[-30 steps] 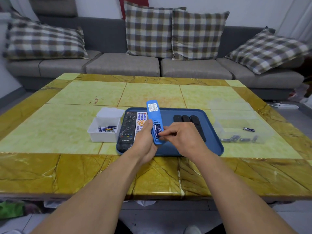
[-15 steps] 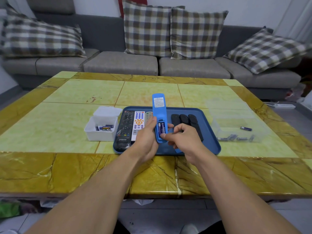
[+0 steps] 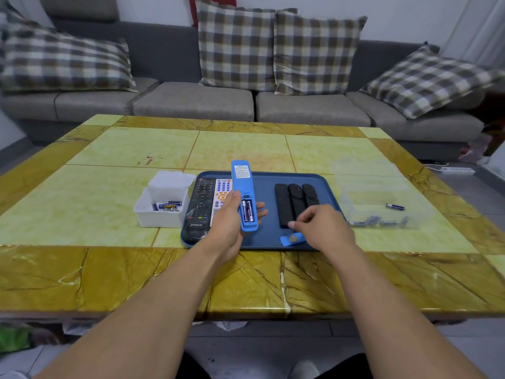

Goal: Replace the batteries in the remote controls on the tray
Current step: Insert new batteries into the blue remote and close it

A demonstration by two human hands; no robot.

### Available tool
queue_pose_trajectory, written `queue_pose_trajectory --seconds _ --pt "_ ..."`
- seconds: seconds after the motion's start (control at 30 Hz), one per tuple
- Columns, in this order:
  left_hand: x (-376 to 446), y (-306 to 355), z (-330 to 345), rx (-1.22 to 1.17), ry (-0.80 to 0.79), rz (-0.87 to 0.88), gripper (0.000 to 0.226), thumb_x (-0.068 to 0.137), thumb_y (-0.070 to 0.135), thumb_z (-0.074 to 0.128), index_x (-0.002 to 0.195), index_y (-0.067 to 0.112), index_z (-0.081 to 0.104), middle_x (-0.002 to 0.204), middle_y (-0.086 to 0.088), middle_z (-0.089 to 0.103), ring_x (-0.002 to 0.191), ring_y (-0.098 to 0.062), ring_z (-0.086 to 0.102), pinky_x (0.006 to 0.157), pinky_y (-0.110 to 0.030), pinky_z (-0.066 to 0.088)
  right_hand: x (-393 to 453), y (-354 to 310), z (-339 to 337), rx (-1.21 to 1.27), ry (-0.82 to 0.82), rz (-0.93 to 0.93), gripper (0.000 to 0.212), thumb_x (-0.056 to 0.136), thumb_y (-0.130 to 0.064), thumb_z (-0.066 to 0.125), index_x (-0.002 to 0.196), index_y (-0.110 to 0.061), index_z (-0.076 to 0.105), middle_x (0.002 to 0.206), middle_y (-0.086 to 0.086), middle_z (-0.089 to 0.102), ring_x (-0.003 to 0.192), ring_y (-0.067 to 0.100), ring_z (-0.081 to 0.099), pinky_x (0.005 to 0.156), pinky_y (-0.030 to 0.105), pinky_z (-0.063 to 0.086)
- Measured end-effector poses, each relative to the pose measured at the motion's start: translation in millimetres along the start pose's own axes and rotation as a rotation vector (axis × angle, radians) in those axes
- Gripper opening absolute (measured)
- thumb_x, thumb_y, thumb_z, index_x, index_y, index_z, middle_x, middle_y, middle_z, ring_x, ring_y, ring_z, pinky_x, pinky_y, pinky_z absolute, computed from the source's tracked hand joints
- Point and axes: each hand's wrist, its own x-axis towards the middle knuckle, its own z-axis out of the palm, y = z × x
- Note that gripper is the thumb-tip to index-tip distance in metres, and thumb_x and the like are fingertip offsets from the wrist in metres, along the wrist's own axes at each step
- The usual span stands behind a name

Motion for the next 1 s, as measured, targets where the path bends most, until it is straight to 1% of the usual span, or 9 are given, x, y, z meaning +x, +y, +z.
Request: queue_pose_trajectory --seconds 0.13,0.27,0.5,0.57,0.67,0.77,0.83,0.93,1.0 --pt "-0.5 -1.4 -2.8 -0.029 -0.006 -0.025 0.049 0.109 0.04 0.029 0.152 0.019 0.038 0.113 -0.013 0.072 0.099 -0.026 0.074 0.089 -0.044 0.059 -1.1 2.0 -2.8 -0.301 -0.058 0.12 0.056 0.064 -0.077 0.073 0.085 -0.026 0.063 0.082 -0.005 0.065 0.075 0.019 0.062 0.064 0.029 0.046" --pt "-1.6 -0.4 -3.9 -0.062 -0.026 -0.046 0.05 0.109 0.042 0.031 0.154 0.021 0.036 0.118 -0.014 0.07 0.103 -0.027 0.073 0.087 -0.044 0.06 1.6 3.1 3.3 -0.339 -0.133 0.159 0.071 0.055 -0.085 0.07 0.089 -0.023 0.065 0.083 -0.003 0.066 0.072 0.019 0.061 0.056 0.027 0.038" --pt "2.9 -0.5 -10.2 -0.09 0.001 -0.052 0.048 0.109 0.035 0.035 0.154 0.019 0.035 0.116 -0.014 0.072 0.102 -0.03 0.073 0.088 -0.046 0.06 -2.1 4.1 4.4 -0.069 -0.097 0.129 0.047 0.063 -0.062 0.084 0.088 -0.027 0.064 0.088 -0.007 0.067 0.081 0.016 0.065 0.067 0.03 0.048" --pt "5.1 -1.2 -10.8 -0.086 0.009 -0.051 0.047 0.109 0.033 0.035 0.154 0.018 0.035 0.116 -0.016 0.071 0.103 -0.031 0.073 0.09 -0.046 0.059 -2.7 1.9 8.2 0.122 -0.079 0.084 0.04 0.066 -0.049 0.088 0.084 -0.027 0.061 0.086 -0.007 0.069 0.073 0.016 0.068 0.067 0.037 0.055" --pt "7.3 -1.7 -9.4 -0.093 0.009 -0.05 0.045 0.11 0.03 0.036 0.153 0.017 0.037 0.114 -0.018 0.069 0.102 -0.031 0.071 0.092 -0.043 0.056 -8.6 -7.2 6.6 0.472 -0.086 -0.072 0.028 0.075 -0.027 0.087 0.089 -0.02 0.064 0.077 -0.002 0.074 0.059 0.017 0.071 0.064 0.034 0.06" --pt "6.7 -1.3 -8.5 -0.08 -0.028 -0.071 0.041 0.11 0.031 0.034 0.146 0.015 0.046 0.112 -0.017 0.069 0.097 -0.03 0.068 0.1 -0.049 0.049 -16.9 -20.7 2.3 0.664 -0.081 -0.305 0.02 0.081 -0.02 0.082 0.092 -0.019 0.066 0.073 -0.002 0.075 0.056 0.017 0.065 0.065 0.035 0.059" --pt "5.0 -1.7 -8.1 -0.085 -0.095 -0.118 0.043 0.109 0.033 0.034 0.143 0.012 0.049 0.115 -0.016 0.07 0.097 -0.03 0.066 0.102 -0.054 0.046 -18.4 -25.7 4.6 0.715 -0.086 -0.374 0.02 0.081 -0.016 0.081 0.094 -0.021 0.066 0.073 -0.002 0.075 0.056 0.018 0.063 0.064 0.038 0.057" --pt "2.1 -2.2 -6.1 -0.103 -0.197 -0.187 0.044 0.109 0.037 0.031 0.14 0.012 0.051 0.124 -0.019 0.069 0.097 -0.032 0.07 0.087 -0.051 0.058 -16.5 -27.0 9.2 0.728 -0.094 -0.402 0.021 0.082 -0.015 0.081 0.096 -0.025 0.068 0.074 -0.001 0.074 0.062 0.024 0.066 0.065 0.043 0.059" --pt "1.0 -2.9 -5.5 -0.105 -0.244 -0.213 0.044 0.109 0.038 0.031 0.141 0.014 0.05 0.13 -0.022 0.065 0.102 -0.038 0.068 0.087 -0.052 0.058 -14.9 -26.0 10.0 0.71 -0.111 -0.405 0.021 0.081 -0.016 0.081 0.097 -0.025 0.069 0.075 0.0 0.074 0.061 0.022 0.066 0.065 0.042 0.06"
